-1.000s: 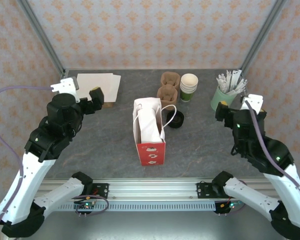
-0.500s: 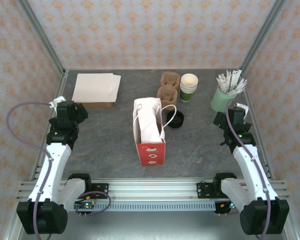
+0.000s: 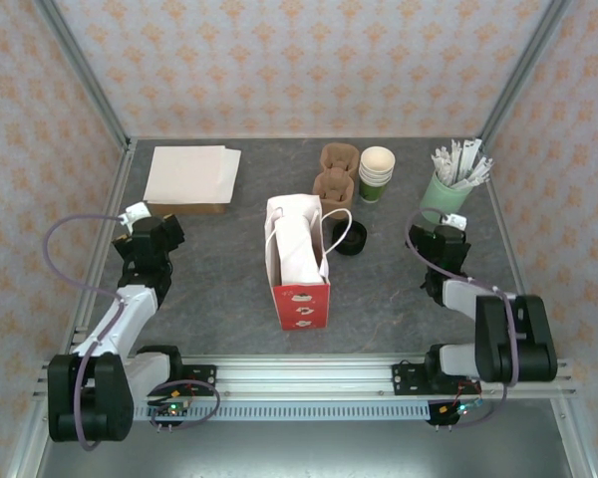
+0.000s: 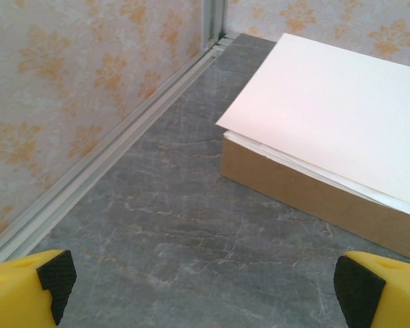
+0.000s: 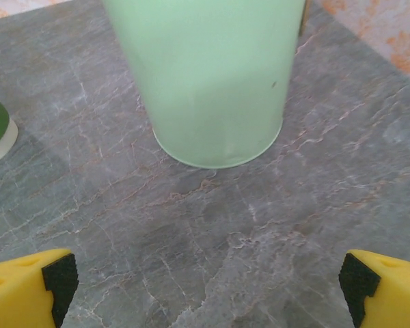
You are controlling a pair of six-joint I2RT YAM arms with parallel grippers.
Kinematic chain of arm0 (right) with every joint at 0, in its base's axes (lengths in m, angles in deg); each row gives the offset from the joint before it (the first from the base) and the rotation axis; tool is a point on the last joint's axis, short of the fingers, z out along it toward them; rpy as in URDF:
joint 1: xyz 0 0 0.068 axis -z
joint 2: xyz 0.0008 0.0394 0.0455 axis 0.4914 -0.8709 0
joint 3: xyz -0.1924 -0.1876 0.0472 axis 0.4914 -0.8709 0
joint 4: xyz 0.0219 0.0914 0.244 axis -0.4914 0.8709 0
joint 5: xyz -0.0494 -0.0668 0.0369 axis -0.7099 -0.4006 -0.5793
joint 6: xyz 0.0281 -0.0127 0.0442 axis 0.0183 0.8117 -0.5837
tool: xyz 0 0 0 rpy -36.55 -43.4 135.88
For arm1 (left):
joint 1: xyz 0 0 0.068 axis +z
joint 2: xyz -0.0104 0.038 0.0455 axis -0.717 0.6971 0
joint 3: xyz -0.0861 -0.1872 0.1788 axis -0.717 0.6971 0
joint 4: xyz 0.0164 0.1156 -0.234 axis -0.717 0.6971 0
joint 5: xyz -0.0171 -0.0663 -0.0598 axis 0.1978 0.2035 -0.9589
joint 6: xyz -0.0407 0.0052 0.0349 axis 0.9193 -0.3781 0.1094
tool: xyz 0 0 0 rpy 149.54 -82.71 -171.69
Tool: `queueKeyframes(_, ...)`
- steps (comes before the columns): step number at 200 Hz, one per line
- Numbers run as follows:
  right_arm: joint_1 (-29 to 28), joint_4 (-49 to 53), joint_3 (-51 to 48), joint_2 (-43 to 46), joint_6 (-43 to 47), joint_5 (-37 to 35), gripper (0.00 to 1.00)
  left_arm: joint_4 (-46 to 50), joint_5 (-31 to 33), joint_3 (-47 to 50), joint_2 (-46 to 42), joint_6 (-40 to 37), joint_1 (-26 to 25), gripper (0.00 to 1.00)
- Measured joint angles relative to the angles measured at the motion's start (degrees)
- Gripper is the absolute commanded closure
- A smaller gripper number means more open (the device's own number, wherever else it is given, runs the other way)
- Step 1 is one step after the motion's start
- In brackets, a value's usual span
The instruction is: Pack the takeout coffee
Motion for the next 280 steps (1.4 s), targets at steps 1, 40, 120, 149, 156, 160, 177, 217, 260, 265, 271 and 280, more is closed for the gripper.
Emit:
queueKeyframes(1,0.0,-0.48,-0.04,-0.31,0.11,0.09,0.01,-0.46,-0.09,0.15,0.15,-0.13,0.0,0.0)
queueKeyframes(40,0.0,-12.79,-0.55,-9.01,1.77,4.59,0.01,-13.25,-3.17,4.13,4.96,-2.01,0.0,0.0)
queueKeyframes(120,0.0,-12.0,3.06,-9.94,2.69,6.38,0.01,-19.78,-11.45,1.6,11.23,-7.82,-1.4,0.0)
queueKeyframes(149,0.0,-11.98,3.06,-9.94,2.69,6.38,0.01,-19.76,-13.03,-1.11,13.42,-10.91,-3.32,0.0)
queueKeyframes(156,0.0,-11.98,3.06,-9.94,2.69,6.38,0.01,-19.67,-13.25,-1.38,13.6,-11.56,-3.37,0.0)
queueKeyframes(160,0.0,-11.98,3.06,-9.94,2.69,6.38,0.01,-19.63,-13.31,-1.53,13.7,-11.76,-3.45,0.0)
queueKeyframes(177,0.0,-11.98,3.06,-9.94,2.69,6.38,0.01,-18.49,-13.05,-2.45,14.03,-13.35,-3.85,0.0)
queueKeyframes(217,0.0,-11.98,3.06,-9.94,2.69,6.38,0.01,-18.16,-12.63,-2.54,13.42,-15.72,-4.9,0.0)
queueKeyframes(260,0.0,-11.98,3.06,-9.94,2.69,6.38,0.01,-16.76,-13.07,-2.56,13.4,-16.11,-4.94,0.0)
queueKeyframes(265,0.0,-11.98,3.06,-9.94,2.69,6.38,0.01,-16.74,-13.07,-2.56,13.4,-16.11,-4.94,0.0)
queueKeyframes(271,0.0,-11.98,3.06,-9.94,2.69,6.38,0.01,-16.72,-13.09,-2.56,13.4,-16.06,-4.94,0.0)
queueKeyframes(280,0.0,-11.98,3.06,-9.94,2.69,6.38,0.01,-16.61,-13.35,-2.56,13.4,-15.93,-4.96,0.0)
